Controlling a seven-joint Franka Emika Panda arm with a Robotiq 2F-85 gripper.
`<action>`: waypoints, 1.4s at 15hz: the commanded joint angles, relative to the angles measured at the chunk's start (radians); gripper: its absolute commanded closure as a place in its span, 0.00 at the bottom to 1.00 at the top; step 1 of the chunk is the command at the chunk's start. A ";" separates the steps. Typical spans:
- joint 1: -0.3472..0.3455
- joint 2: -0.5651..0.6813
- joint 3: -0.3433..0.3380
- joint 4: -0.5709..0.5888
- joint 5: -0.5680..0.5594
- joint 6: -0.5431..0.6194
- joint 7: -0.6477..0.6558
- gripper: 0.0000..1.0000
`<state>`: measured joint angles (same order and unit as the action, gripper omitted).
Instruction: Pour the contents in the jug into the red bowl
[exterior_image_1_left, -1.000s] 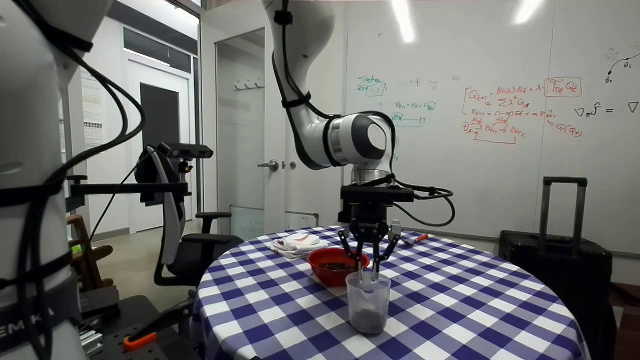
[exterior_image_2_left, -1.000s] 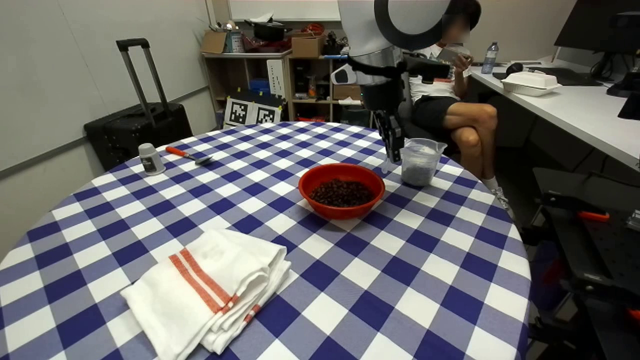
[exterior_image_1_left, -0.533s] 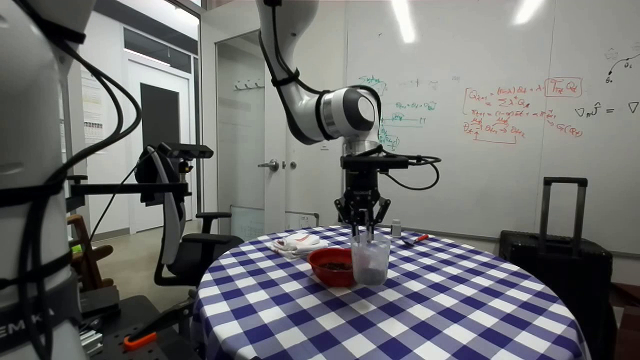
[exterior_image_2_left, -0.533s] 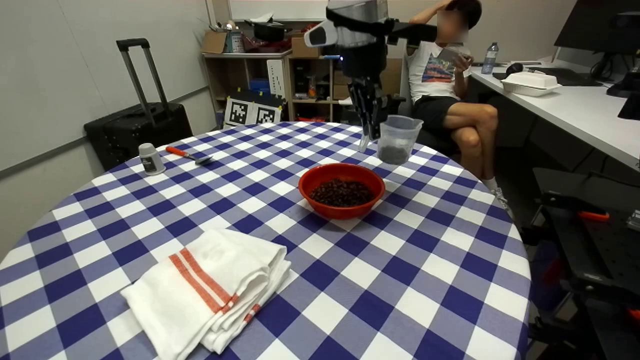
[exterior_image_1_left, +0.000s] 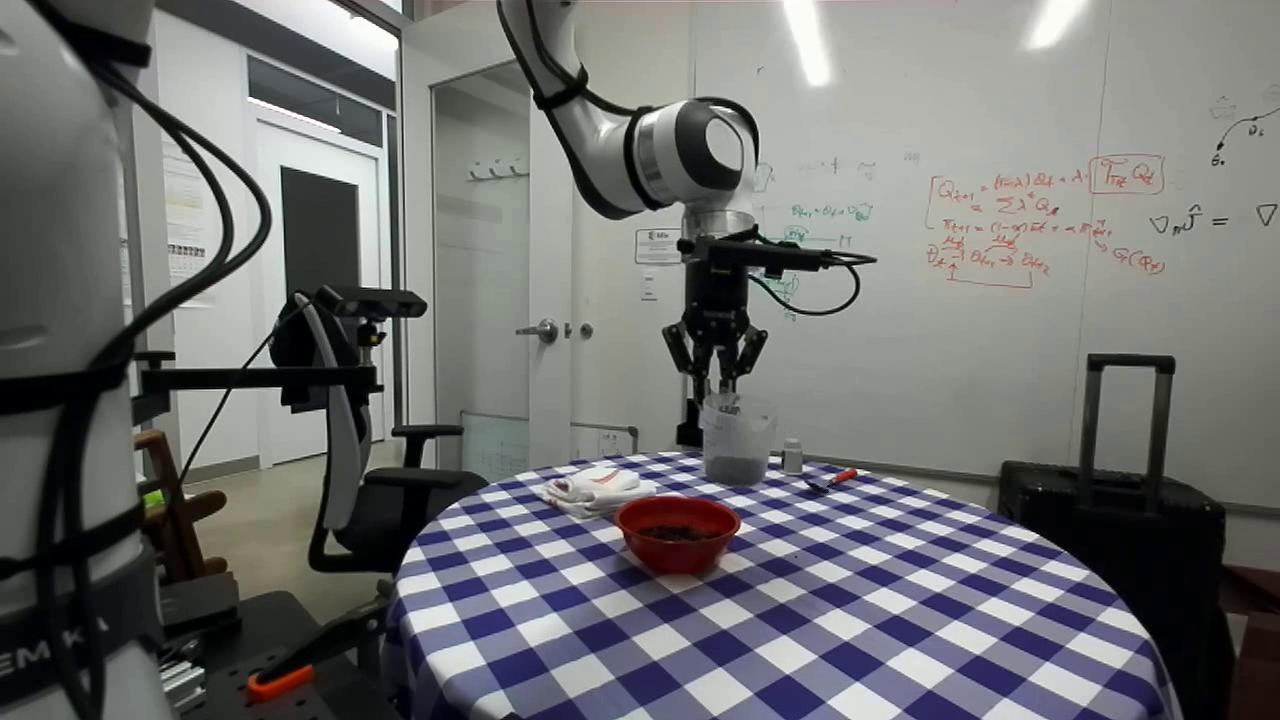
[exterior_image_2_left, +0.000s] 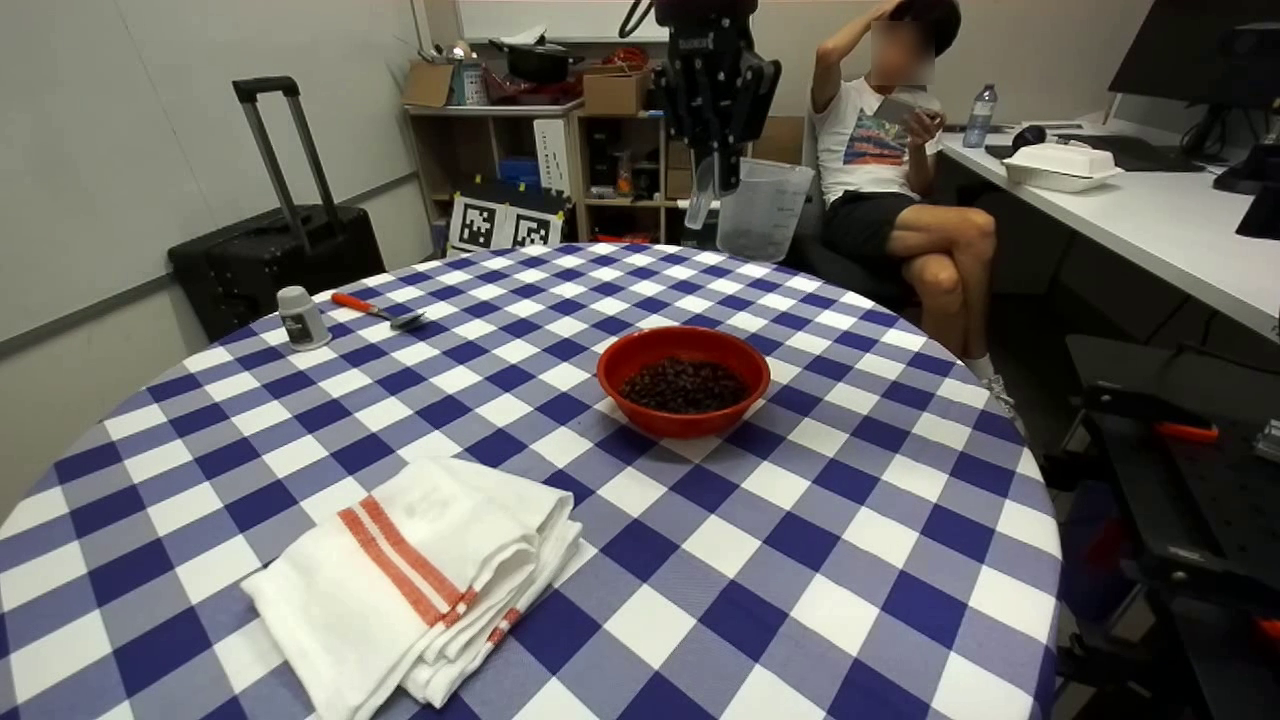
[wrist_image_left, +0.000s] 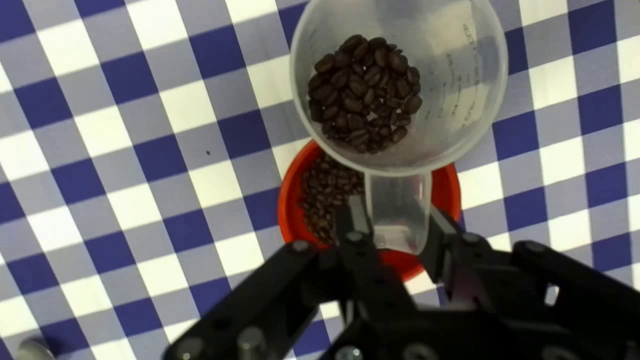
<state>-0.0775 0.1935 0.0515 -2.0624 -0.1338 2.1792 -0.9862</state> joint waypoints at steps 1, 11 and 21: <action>-0.010 0.015 0.024 0.083 0.150 -0.105 -0.226 0.93; -0.062 0.256 0.031 0.420 0.418 -0.494 -0.657 0.93; -0.179 0.538 0.075 0.743 0.734 -0.840 -0.740 0.93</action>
<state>-0.2059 0.6442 0.1021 -1.4398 0.5099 1.4493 -1.7158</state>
